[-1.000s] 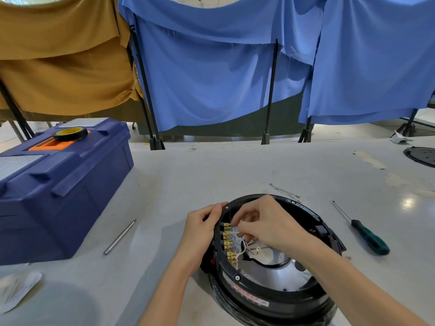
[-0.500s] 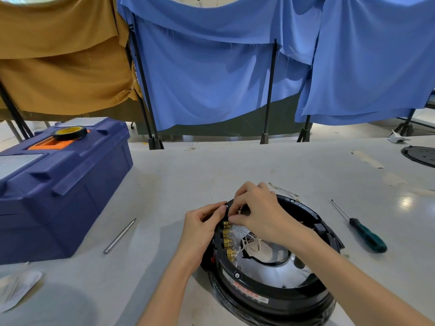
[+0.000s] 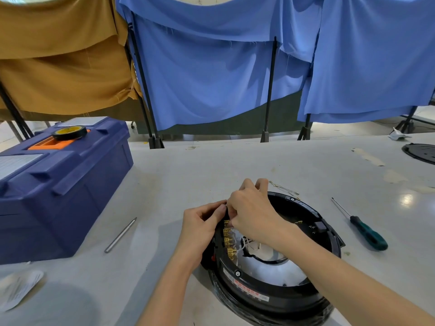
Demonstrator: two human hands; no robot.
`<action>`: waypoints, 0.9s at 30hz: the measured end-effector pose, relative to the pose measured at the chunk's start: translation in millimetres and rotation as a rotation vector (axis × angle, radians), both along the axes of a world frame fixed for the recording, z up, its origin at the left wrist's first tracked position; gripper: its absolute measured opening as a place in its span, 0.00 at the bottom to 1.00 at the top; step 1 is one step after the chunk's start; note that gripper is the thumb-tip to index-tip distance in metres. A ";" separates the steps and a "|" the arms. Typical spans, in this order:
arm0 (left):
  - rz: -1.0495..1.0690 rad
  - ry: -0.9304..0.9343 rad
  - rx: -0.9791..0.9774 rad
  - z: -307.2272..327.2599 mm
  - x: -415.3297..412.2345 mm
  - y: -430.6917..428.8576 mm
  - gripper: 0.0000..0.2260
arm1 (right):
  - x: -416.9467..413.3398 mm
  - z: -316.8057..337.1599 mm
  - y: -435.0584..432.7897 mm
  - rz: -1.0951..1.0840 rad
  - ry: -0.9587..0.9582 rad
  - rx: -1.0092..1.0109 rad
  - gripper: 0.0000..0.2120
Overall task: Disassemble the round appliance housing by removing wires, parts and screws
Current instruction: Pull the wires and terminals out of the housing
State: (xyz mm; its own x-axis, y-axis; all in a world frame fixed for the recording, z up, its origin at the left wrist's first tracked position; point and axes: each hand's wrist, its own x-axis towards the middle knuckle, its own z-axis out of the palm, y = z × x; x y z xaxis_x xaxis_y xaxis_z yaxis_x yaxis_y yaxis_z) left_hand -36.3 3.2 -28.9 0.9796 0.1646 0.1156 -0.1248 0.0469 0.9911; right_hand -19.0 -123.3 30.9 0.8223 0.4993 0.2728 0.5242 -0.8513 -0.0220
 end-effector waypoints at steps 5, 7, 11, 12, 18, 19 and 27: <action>0.036 0.039 -0.010 -3.2 2.5 0.6 0.05 | 11.4 -3.0 -17.5 -0.065 0.041 0.030 0.05; 0.049 0.052 0.001 -4.9 3.0 1.3 0.05 | 18.2 -4.4 -34.4 -0.083 0.159 0.121 0.09; 0.047 0.053 -0.004 -5.3 2.9 0.6 0.05 | 19.4 -5.9 -53.5 -0.035 0.320 0.515 0.16; 0.047 0.053 -0.008 -5.0 2.8 0.4 0.05 | 19.5 -4.9 -54.5 -0.034 0.312 0.594 0.14; 0.027 0.058 -0.003 -1.8 1.1 1.5 0.05 | 49.9 14.0 -76.3 -0.115 0.128 0.915 0.08; 0.026 0.059 0.002 -1.5 0.9 1.6 0.05 | 59.3 16.0 -83.6 -0.148 0.146 0.947 0.07; 0.037 0.044 -0.013 -0.2 0.5 -0.1 0.06 | 124.1 -26.4 -109.1 -0.366 0.548 0.738 0.05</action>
State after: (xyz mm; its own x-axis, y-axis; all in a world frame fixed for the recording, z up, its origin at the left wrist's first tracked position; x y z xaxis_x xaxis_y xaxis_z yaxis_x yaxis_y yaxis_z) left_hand -35.8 3.1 -29.1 0.9769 0.2018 0.0699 -0.0828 0.0563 0.9950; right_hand 105.1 -232.3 4.5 0.9976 0.0466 -0.0512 -0.0101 -0.6336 -0.7736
